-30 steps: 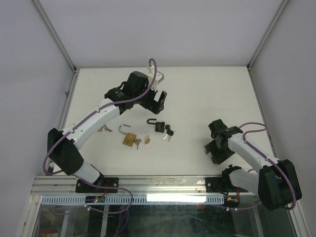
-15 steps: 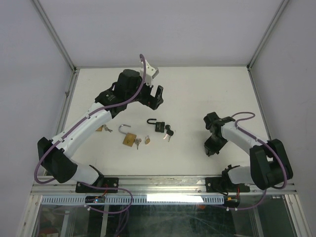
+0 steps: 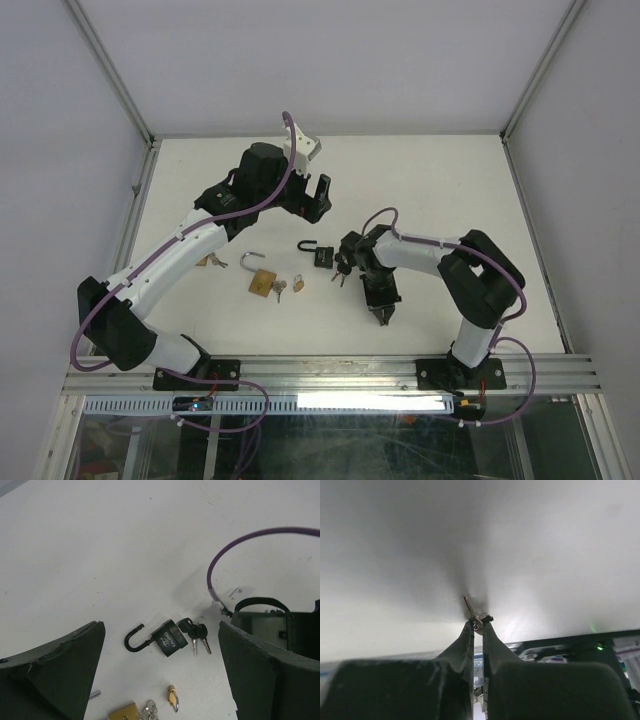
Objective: Unlock with the key
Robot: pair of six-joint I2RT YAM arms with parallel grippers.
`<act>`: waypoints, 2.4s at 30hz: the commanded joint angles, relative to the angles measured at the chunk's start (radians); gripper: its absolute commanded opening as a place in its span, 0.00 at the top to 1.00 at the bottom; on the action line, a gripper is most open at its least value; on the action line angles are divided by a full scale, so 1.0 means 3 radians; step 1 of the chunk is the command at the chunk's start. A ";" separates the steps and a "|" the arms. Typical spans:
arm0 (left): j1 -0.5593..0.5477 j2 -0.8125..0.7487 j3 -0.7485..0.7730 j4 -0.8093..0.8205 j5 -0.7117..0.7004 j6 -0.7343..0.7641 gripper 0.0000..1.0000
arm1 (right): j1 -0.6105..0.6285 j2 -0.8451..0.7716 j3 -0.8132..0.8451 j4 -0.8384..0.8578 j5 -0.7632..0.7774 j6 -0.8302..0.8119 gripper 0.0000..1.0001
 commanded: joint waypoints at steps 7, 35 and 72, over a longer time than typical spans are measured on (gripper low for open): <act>0.0038 -0.0184 -0.0039 0.0221 -0.0083 -0.0013 0.01 | 0.0363 -0.0042 -0.0024 0.1368 -0.0761 -0.0212 0.95; 0.0040 -0.0343 -0.0002 0.0085 -0.0305 0.0192 0.01 | 0.0361 -0.0584 -0.0006 0.1049 -0.0302 -0.0093 0.69; 0.0039 -0.0277 0.0006 0.0106 -0.0210 0.0219 0.01 | 0.0491 -0.0259 0.0111 0.1080 -0.0241 0.0006 1.00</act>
